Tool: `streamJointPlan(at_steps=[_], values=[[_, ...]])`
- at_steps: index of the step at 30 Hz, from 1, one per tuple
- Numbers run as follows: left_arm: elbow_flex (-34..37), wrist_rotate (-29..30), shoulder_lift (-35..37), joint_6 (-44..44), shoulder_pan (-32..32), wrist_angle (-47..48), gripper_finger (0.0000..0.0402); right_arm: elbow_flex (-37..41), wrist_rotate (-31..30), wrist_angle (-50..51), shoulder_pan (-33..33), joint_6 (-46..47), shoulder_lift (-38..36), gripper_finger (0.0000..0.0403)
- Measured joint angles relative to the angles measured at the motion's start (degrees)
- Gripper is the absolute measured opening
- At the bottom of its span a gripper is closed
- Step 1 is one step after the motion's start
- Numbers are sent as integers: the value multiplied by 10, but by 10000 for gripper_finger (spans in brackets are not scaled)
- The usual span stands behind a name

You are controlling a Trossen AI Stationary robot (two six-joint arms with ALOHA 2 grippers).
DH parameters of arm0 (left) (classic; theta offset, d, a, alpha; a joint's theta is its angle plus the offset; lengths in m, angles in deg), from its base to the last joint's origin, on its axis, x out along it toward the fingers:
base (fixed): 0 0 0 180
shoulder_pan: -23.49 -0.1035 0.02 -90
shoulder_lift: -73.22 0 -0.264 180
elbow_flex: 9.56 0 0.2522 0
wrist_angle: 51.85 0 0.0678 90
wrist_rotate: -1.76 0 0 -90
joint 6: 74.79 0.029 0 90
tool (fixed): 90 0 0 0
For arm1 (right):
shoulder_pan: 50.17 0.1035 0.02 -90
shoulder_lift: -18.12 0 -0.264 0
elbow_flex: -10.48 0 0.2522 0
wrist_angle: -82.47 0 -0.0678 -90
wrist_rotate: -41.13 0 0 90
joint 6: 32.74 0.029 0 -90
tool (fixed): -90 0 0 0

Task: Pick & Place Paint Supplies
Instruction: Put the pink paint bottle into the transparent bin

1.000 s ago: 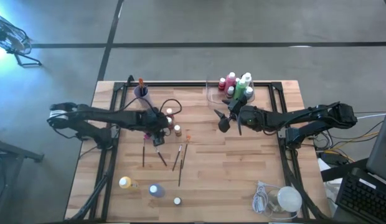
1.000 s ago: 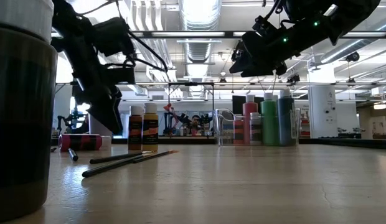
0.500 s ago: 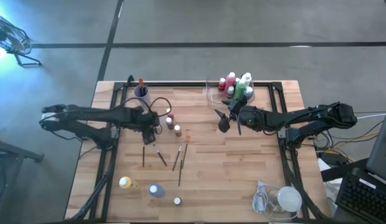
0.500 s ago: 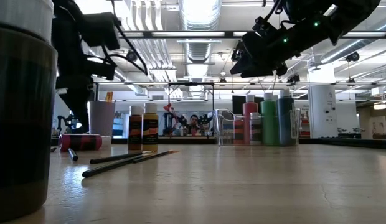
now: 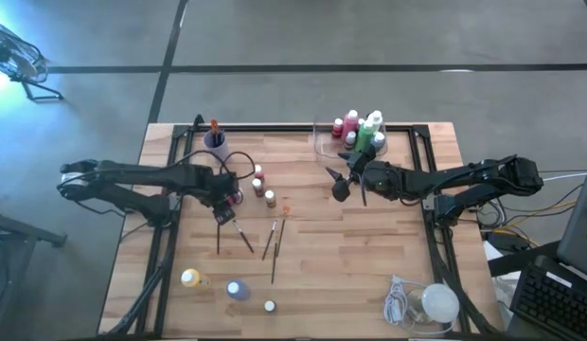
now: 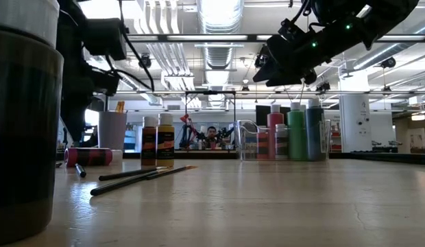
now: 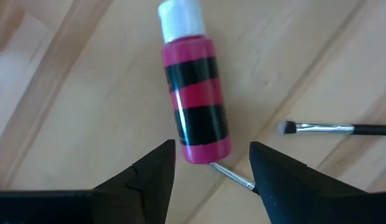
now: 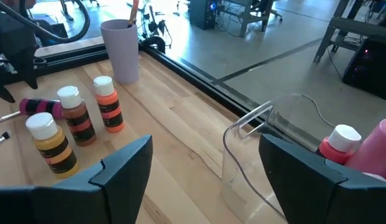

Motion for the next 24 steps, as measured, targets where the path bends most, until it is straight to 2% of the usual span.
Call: streamJointPlan(at_steps=[15, 24], values=[[20, 28, -48, -23, -2, -36, 209, 0, 0, 5, 0, 4, 0, 315], [20, 32, -99, -16, -2, -54, 207, 0, 0, 10, 0, 3, 0, 291]])
